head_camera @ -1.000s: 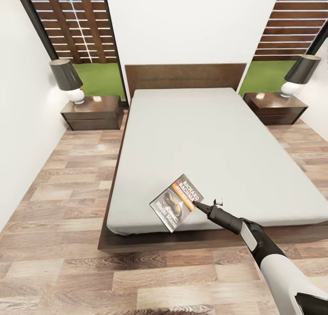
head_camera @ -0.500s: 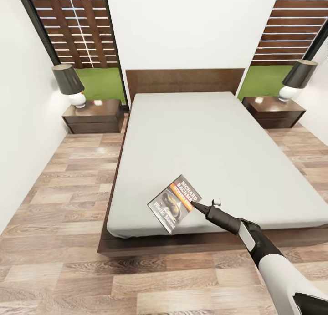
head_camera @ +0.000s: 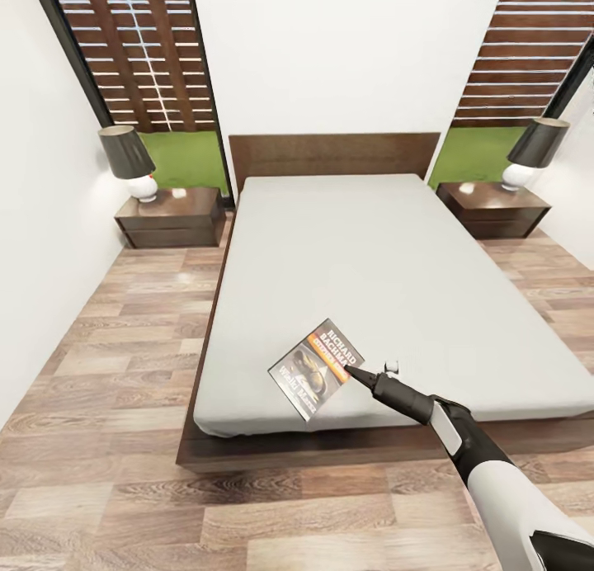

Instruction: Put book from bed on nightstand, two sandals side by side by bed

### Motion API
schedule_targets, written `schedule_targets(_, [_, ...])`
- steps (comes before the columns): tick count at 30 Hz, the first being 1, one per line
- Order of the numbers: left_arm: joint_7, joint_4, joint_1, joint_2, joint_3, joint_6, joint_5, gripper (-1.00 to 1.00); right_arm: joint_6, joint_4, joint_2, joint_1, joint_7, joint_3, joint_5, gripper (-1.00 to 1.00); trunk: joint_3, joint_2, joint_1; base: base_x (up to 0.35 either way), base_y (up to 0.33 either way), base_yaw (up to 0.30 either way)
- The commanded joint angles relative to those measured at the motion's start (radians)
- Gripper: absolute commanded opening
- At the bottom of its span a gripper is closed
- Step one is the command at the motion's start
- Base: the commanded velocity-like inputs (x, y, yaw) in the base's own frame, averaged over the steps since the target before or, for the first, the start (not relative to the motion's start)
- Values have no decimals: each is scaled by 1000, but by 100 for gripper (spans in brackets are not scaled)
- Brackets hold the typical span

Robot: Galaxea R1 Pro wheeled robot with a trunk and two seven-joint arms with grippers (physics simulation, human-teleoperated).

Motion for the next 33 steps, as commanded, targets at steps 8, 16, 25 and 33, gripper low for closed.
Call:
schedule_targets(8, [3, 0, 1, 0, -8, -4, 4, 100, 9, 0, 0, 0, -2, 0, -1, -100, 12, -1, 1, 0, 0, 0])
schedule_targets(16, [3, 0, 1, -3, -8, -4, 4, 100, 9, 1, 0, 0, -4, 1, 0, -100, 24, -1, 1, 0, 0, 0])
schedule_targets(25, [3, 0, 1, -5, -8, -4, 4, 100, 9, 1, 0, 0, -5, 2, 1, -100, 39, -1, 1, 0, 0, 0])
schedule_targets(33, [3, 0, 1, -5, -8, -4, 4, 100, 9, 1, 10, 0, -5, 2, 1, -100, 51, -1, 1, 0, 0, 0])
